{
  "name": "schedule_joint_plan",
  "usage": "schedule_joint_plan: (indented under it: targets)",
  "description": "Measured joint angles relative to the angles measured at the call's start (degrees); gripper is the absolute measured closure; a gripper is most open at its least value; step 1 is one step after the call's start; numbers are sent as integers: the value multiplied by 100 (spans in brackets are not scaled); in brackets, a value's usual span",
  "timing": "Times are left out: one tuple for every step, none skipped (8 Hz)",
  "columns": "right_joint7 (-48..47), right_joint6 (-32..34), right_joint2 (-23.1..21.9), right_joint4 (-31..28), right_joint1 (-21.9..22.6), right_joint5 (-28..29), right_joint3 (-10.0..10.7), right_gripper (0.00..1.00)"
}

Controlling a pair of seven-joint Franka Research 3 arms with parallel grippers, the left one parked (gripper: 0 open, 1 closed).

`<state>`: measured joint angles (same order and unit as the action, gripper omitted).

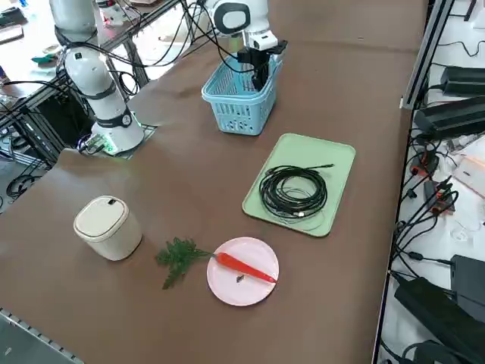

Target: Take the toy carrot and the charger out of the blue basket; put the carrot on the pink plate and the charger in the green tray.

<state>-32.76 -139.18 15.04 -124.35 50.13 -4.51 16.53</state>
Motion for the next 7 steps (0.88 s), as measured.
schedule_joint_plan:
  targets:
    - [-53, 180, -88, 27, 26, 0, 0, 94]
    - [-87, 453, -252, 56, 51, 0, 0, 94]
    - [-100, 754, -480, 76, 70, 1, 0, 94]
    - [-127, 1015, -722, 76, 91, 1, 0, 94]
    - [-158, 1229, -912, 75, 111, 1, 0, 94]
    - [-186, 1427, -1067, 74, 139, 2, 0, 94]
    - [-251, 1631, -1221, 76, 176, 2, 0, 94]
